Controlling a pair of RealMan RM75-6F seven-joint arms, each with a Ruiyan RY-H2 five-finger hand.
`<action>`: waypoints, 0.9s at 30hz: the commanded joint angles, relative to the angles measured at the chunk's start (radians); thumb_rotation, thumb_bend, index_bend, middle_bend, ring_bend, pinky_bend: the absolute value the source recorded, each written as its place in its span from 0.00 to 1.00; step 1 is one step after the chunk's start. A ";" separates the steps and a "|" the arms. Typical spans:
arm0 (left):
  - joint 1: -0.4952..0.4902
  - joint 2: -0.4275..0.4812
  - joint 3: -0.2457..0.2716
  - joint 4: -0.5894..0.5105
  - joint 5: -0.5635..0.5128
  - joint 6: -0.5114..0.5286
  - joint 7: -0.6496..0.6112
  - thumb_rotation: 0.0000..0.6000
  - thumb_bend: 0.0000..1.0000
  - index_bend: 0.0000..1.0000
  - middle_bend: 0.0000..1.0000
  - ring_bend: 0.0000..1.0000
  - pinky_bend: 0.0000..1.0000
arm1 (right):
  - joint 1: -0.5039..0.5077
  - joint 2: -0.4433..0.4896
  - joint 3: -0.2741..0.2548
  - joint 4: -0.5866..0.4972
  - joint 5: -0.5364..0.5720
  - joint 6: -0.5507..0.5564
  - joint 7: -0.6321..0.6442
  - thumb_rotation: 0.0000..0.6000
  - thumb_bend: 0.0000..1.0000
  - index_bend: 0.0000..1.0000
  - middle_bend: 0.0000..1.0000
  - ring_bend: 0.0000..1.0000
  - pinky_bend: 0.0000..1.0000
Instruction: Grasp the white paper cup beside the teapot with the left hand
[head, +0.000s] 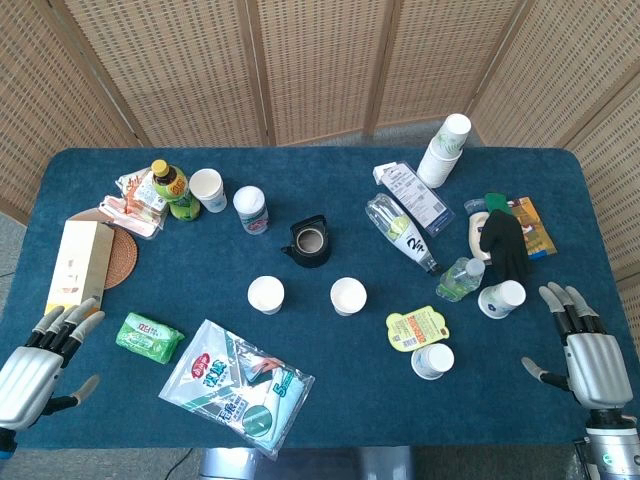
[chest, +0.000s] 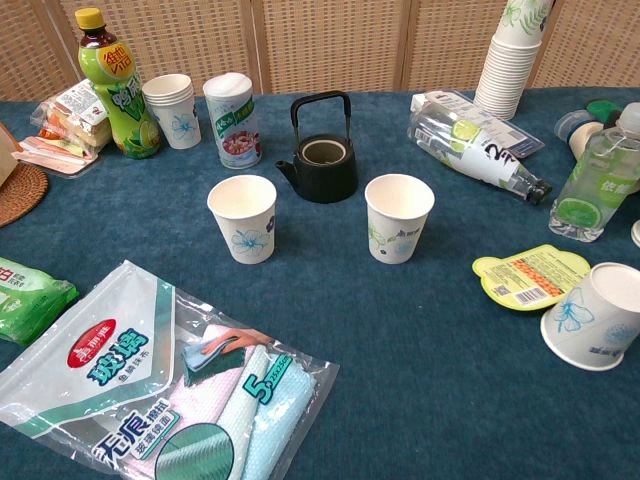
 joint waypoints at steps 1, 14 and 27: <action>0.001 0.000 0.000 0.000 0.000 0.000 0.001 1.00 0.35 0.00 0.00 0.00 0.00 | 0.001 -0.001 -0.001 0.001 0.000 -0.002 -0.001 1.00 0.04 0.00 0.00 0.00 0.19; -0.043 -0.017 -0.035 -0.014 -0.065 -0.073 0.007 1.00 0.35 0.00 0.00 0.00 0.00 | 0.008 0.000 0.012 -0.010 0.022 -0.014 -0.005 1.00 0.04 0.00 0.00 0.00 0.19; -0.258 -0.094 -0.156 -0.176 -0.279 -0.385 0.276 1.00 0.35 0.00 0.00 0.00 0.00 | 0.001 0.012 0.003 -0.006 0.007 -0.004 0.030 1.00 0.04 0.00 0.00 0.00 0.19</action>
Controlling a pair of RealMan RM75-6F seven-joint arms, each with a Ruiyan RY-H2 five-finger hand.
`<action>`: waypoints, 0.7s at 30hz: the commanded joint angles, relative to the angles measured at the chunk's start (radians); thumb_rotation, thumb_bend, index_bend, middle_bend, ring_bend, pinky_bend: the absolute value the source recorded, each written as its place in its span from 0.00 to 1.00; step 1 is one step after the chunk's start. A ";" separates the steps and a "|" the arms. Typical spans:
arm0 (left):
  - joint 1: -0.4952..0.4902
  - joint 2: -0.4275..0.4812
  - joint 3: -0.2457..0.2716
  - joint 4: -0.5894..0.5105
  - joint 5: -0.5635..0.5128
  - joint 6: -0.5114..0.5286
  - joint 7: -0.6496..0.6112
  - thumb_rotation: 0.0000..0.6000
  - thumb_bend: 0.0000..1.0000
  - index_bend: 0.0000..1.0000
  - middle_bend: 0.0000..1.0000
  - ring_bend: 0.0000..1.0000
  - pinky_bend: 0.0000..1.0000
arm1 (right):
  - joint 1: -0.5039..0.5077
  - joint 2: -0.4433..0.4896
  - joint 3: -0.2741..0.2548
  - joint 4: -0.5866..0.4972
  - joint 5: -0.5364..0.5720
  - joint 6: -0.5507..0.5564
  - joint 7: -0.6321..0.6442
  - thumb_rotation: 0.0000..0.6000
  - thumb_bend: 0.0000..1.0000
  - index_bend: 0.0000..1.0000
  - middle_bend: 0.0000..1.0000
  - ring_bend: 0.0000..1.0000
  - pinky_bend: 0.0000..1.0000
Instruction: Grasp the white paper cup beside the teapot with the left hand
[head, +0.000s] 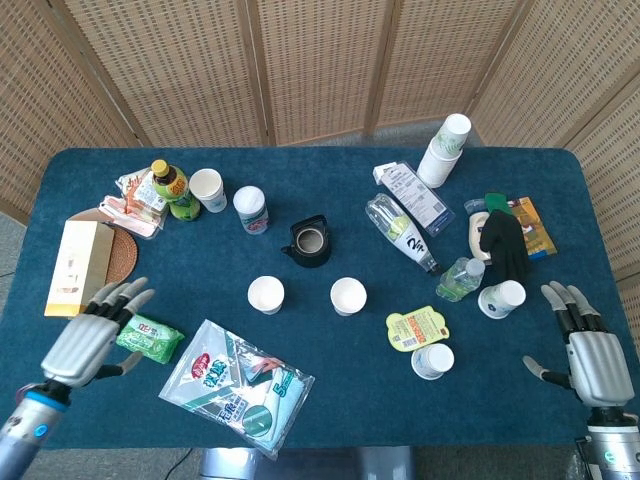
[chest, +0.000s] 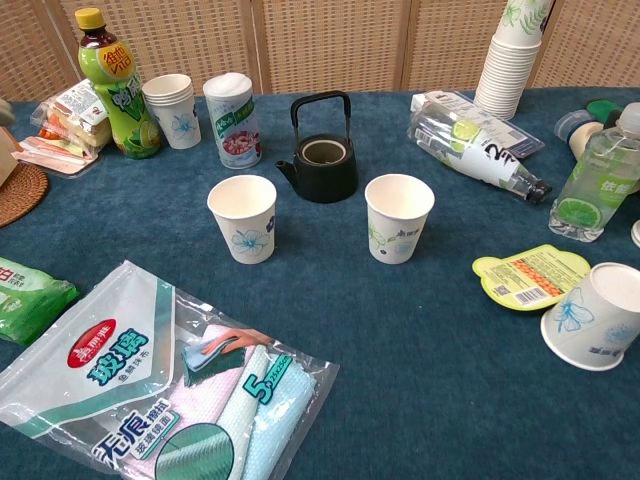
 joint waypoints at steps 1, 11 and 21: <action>-0.089 -0.047 -0.052 -0.066 -0.102 -0.105 0.135 1.00 0.35 0.00 0.00 0.00 0.00 | -0.003 0.004 -0.003 -0.003 -0.009 0.007 0.004 1.00 0.04 0.00 0.00 0.00 0.19; -0.245 -0.170 -0.128 -0.159 -0.398 -0.160 0.536 1.00 0.35 0.00 0.00 0.00 0.00 | -0.008 0.017 -0.002 -0.008 -0.013 0.021 0.031 1.00 0.04 0.00 0.00 0.00 0.19; -0.434 -0.336 -0.163 -0.106 -0.698 -0.130 0.793 1.00 0.35 0.00 0.00 0.00 0.00 | -0.011 0.025 -0.001 -0.009 -0.015 0.025 0.049 1.00 0.04 0.00 0.00 0.00 0.19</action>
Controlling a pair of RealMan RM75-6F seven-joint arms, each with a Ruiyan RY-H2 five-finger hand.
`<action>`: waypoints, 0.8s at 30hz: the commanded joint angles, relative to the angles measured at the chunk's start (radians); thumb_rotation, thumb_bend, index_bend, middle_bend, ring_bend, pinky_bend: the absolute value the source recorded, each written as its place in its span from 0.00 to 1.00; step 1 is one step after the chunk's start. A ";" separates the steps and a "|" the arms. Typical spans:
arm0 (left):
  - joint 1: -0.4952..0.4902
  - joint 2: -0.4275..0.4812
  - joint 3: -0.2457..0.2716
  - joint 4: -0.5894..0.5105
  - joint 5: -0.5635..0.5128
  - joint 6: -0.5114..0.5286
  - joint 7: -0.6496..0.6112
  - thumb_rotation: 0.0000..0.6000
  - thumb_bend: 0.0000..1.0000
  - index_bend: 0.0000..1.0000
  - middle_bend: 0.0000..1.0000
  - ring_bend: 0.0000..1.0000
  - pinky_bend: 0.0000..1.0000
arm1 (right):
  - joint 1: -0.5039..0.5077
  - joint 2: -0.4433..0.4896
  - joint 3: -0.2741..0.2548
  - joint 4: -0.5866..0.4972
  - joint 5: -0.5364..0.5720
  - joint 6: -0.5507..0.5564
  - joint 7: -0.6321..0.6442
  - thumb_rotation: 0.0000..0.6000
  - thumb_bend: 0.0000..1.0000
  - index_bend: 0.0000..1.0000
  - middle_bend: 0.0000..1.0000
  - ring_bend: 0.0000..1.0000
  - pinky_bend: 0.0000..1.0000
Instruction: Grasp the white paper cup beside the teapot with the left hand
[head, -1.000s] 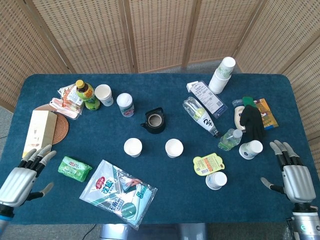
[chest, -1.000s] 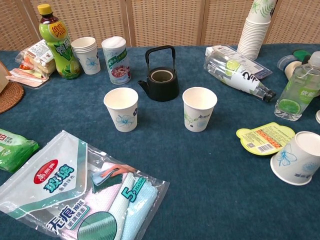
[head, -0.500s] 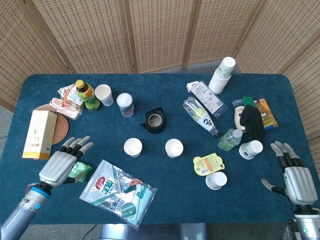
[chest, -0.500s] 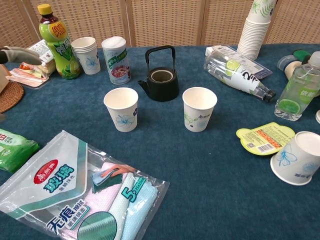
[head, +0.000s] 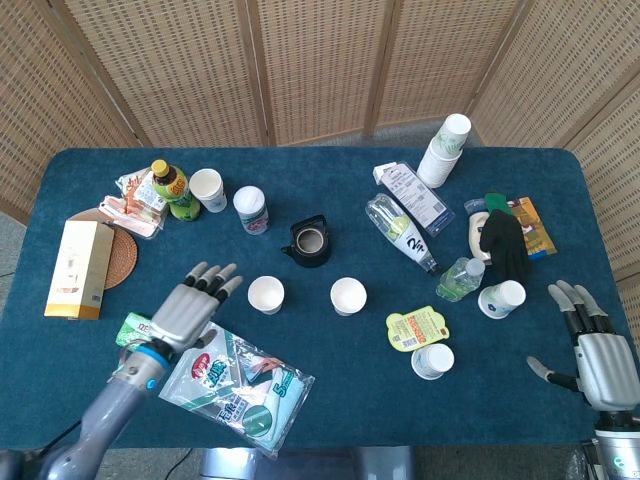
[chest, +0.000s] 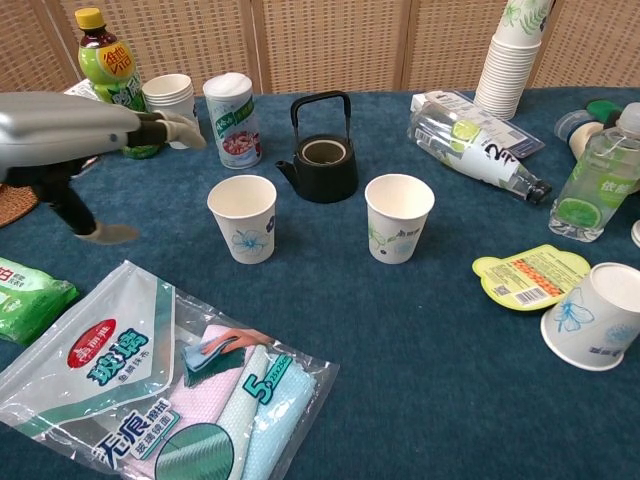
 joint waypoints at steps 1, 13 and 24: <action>-0.092 -0.086 -0.019 0.045 -0.086 0.018 0.080 1.00 0.35 0.00 0.00 0.00 0.00 | 0.001 0.001 0.001 0.001 0.002 -0.001 0.004 1.00 0.04 0.00 0.00 0.00 0.19; -0.225 -0.208 -0.026 0.152 -0.249 0.097 0.202 1.00 0.35 0.00 0.00 0.00 0.00 | 0.003 0.002 0.005 0.007 0.011 -0.009 0.017 1.00 0.04 0.00 0.00 0.00 0.19; -0.321 -0.297 -0.017 0.221 -0.365 0.126 0.257 1.00 0.35 0.00 0.00 0.00 0.00 | 0.003 0.007 0.009 0.011 0.019 -0.011 0.038 1.00 0.04 0.00 0.00 0.00 0.19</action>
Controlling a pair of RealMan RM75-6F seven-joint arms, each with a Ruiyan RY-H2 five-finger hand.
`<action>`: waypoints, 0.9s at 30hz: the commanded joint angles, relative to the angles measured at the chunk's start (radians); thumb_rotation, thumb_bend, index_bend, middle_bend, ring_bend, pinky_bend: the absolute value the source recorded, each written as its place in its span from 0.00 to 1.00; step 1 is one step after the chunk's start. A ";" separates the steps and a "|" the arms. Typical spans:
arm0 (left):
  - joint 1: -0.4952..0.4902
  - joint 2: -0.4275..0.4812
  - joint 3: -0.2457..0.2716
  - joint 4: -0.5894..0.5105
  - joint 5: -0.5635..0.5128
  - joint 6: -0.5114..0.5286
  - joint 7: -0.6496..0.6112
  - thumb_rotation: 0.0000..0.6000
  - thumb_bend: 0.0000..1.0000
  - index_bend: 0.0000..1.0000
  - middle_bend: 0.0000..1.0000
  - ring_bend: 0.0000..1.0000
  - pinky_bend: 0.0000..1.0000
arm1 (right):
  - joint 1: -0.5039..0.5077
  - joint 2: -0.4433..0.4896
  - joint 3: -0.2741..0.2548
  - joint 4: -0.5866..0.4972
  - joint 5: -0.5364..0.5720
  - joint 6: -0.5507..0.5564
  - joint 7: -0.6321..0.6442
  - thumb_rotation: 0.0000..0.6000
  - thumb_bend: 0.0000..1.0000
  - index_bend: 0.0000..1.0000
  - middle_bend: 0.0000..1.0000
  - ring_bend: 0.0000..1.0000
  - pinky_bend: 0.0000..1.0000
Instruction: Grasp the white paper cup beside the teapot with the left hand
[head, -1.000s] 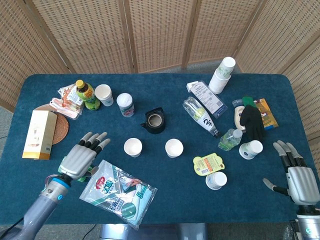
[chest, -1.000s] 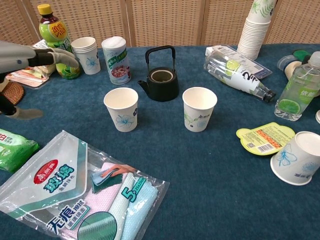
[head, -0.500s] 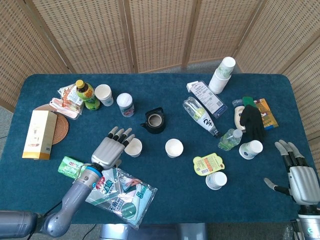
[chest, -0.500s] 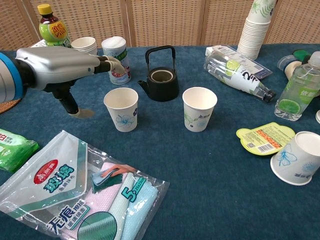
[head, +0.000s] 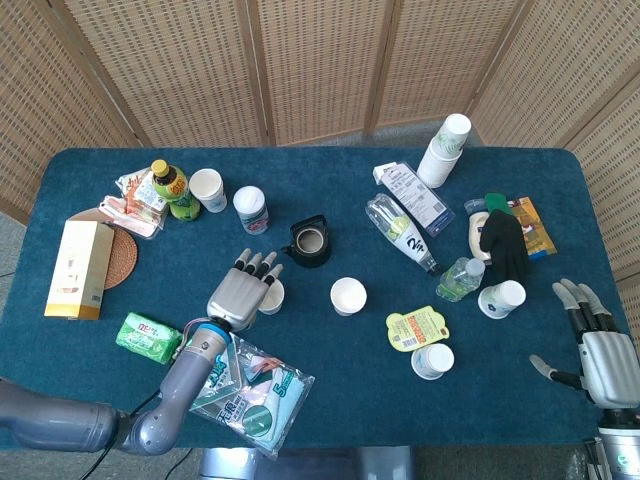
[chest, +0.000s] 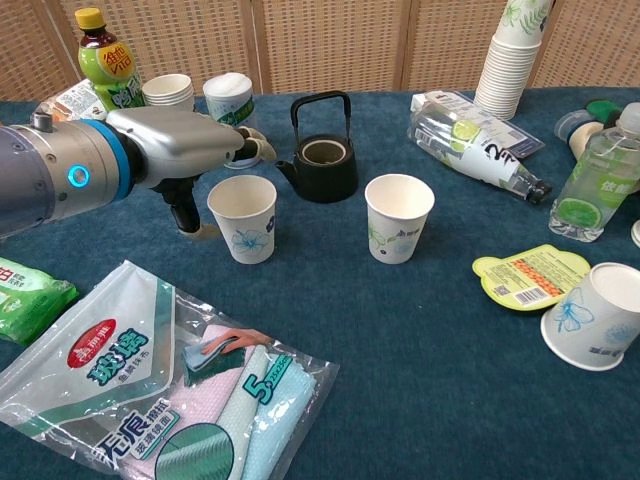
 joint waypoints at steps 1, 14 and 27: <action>-0.019 -0.023 0.007 0.021 -0.015 0.012 0.009 1.00 0.35 0.00 0.00 0.00 0.00 | 0.000 0.002 0.002 0.001 0.002 0.000 0.006 1.00 0.04 0.00 0.00 0.00 0.19; -0.050 -0.104 0.039 0.099 0.001 0.096 0.026 1.00 0.35 0.30 0.37 0.26 0.38 | -0.001 0.004 0.003 0.008 0.006 -0.001 0.021 1.00 0.04 0.00 0.00 0.00 0.19; 0.092 -0.025 0.041 0.054 0.199 0.037 -0.408 1.00 0.35 0.29 0.35 0.26 0.38 | 0.000 -0.001 -0.002 0.007 -0.002 -0.003 0.005 1.00 0.04 0.00 0.00 0.00 0.19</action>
